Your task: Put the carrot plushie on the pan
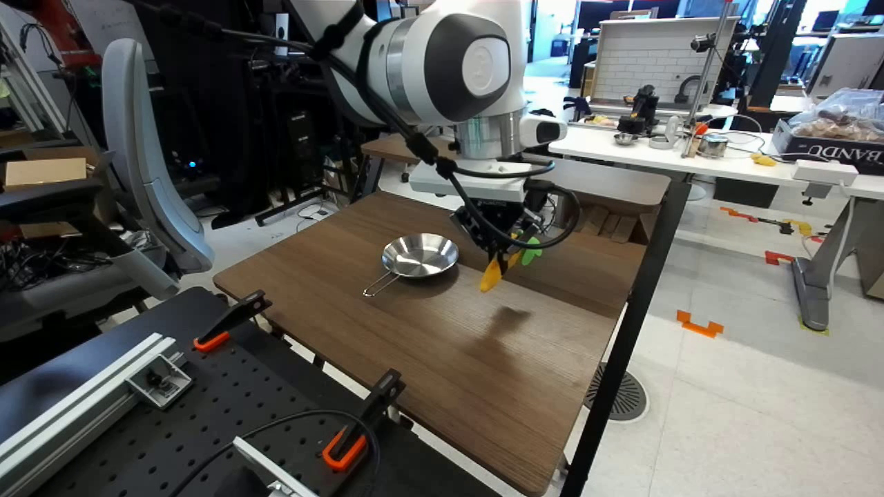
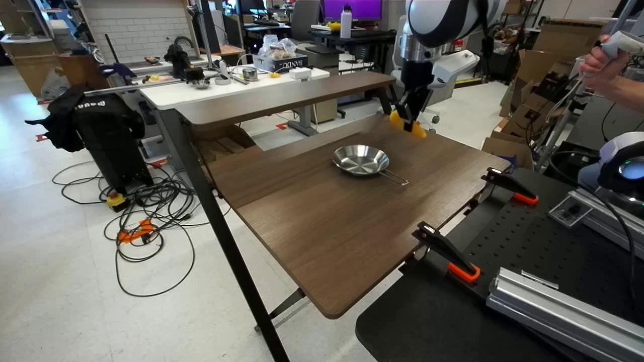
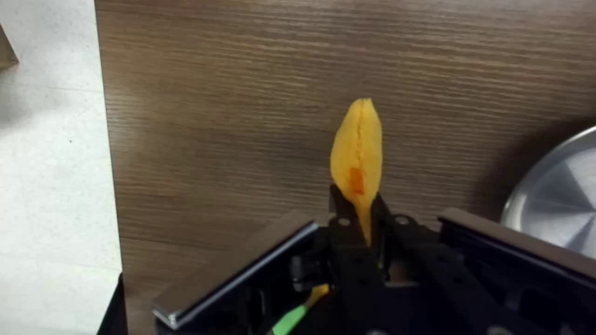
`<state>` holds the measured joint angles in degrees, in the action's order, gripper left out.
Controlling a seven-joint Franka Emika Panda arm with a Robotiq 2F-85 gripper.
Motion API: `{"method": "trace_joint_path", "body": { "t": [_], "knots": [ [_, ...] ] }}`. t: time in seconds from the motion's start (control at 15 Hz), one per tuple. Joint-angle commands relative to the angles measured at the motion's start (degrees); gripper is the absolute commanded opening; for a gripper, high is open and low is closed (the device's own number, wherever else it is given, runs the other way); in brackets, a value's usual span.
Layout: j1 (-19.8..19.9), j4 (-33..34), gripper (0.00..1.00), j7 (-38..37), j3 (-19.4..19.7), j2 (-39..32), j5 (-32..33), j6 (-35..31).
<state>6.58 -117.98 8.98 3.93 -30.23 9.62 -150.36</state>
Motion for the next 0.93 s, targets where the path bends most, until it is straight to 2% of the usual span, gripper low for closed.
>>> {"method": "trace_joint_path", "body": {
  "t": [0.0, 0.87],
  "knots": [
    [-2.27, -2.03, 0.02, 0.43, -1.10, 3.00, 0.42, 0.86],
    [-9.13, -1.67, 0.02, -0.11, -4.96, 2.47, 0.58, 2.49]
  ]
}}
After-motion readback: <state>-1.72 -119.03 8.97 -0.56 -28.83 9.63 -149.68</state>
